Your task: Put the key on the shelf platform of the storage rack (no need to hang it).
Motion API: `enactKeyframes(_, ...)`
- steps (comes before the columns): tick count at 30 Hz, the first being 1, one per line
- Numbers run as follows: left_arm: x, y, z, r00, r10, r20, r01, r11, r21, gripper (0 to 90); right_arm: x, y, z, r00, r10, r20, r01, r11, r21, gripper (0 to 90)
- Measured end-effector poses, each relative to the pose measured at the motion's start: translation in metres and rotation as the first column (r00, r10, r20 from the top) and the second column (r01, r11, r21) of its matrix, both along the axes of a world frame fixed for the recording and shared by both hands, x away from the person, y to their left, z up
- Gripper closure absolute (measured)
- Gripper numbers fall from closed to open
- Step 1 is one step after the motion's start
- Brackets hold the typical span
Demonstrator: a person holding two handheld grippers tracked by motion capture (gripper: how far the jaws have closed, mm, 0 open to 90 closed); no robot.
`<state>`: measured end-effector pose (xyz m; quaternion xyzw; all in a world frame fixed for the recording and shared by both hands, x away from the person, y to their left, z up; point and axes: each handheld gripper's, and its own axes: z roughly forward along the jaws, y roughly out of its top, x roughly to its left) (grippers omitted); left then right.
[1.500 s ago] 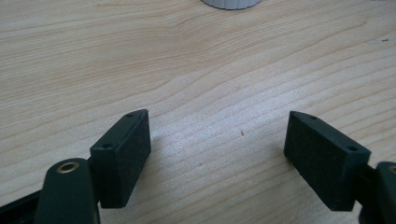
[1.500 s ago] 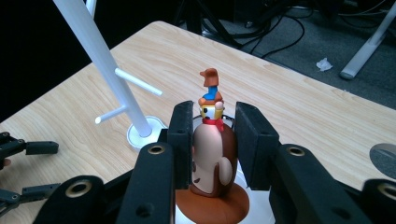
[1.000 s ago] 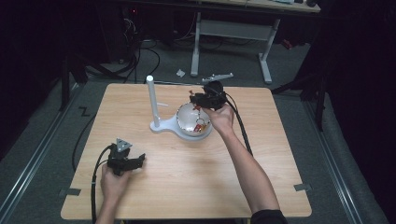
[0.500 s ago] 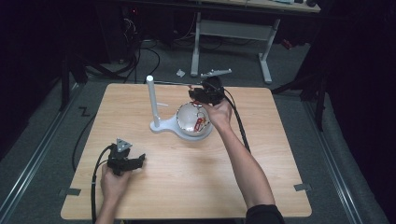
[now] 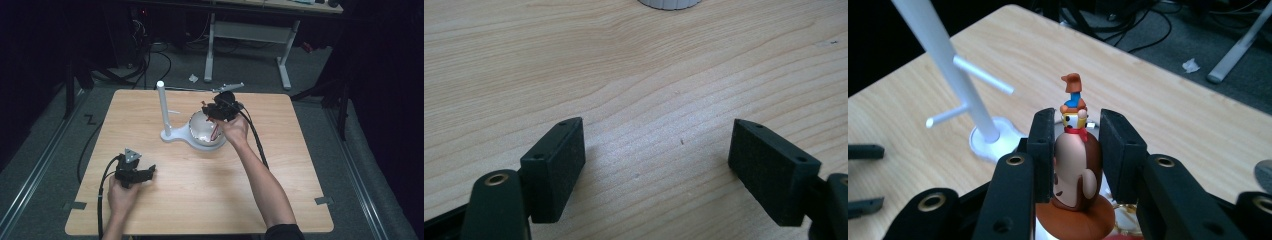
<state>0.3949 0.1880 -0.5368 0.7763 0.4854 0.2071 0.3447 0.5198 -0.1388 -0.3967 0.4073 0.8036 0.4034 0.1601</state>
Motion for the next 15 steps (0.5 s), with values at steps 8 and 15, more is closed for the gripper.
enactKeyframes(8,0.0,0.0,0.0,1.0,0.0,0.0,0.0,1.0,0.0,23.1,-0.006,0.001,-0.023,0.9992,0.014,-0.037,-0.015,0.999,-0.029,69.1)
enactKeyframes(15,0.0,0.0,0.0,1.0,0.0,0.001,0.0,1.0,0.001,23.1,-0.005,-0.002,-0.035,0.9977,-0.009,-0.068,0.005,0.999,-0.048,68.9)
